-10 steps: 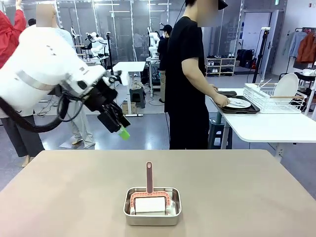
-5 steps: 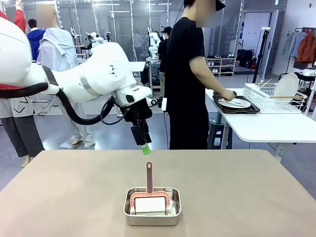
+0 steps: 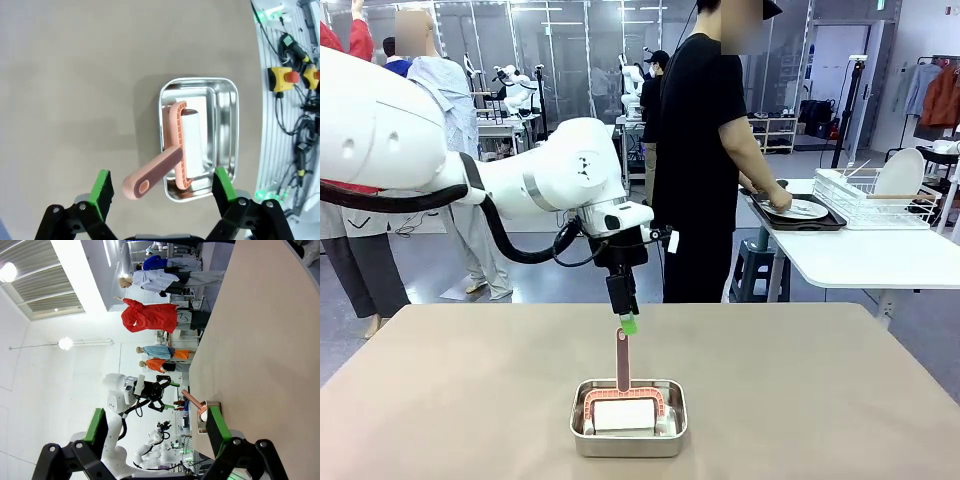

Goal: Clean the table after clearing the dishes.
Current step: When the right (or left) Handle tray is removed, use the right hand (or left hand) to clean the right (or left) side of the table with the Lint Roller.

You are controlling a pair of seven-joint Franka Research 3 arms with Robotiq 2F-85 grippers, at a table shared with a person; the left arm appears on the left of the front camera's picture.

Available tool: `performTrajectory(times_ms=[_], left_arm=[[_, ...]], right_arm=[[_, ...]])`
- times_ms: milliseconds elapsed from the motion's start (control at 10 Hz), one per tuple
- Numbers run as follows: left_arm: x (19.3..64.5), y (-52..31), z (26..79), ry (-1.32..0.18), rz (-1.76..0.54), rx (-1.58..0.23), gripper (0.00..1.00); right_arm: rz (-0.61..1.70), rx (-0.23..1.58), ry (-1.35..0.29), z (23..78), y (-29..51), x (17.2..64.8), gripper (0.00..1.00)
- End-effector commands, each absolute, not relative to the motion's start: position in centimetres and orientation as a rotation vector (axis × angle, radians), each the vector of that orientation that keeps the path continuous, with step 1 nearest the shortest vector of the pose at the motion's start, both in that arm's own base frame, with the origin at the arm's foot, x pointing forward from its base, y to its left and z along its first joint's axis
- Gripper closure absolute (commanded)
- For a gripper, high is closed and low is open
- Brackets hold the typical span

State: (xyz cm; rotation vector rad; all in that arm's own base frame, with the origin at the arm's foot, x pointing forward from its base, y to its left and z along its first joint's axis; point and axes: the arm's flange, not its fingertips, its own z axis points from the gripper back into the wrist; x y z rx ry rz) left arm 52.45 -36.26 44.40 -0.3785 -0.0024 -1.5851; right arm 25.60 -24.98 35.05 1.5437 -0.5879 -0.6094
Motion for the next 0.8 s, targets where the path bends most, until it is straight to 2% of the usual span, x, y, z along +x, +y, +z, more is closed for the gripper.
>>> performTrajectory(times_ms=[0, 500, 700], left_arm=[[53.6, -37.1, 43.9, 0.126, -1.541, -0.435, 0.0], [53.7, -36.8, 41.6, 0.293, -1.539, -0.453, 0.0], [54.1, -36.6, 40.9, 0.284, -1.525, -0.443, 0.0]], right_arm=[[-0.6, 1.544, -0.59, 35.3, -24.8, 25.2, 0.0], [-0.6, 1.544, -0.59, 35.3, -24.8, 25.2, 0.0], [-0.6, 1.544, -0.59, 35.3, -24.8, 25.2, 0.0]])
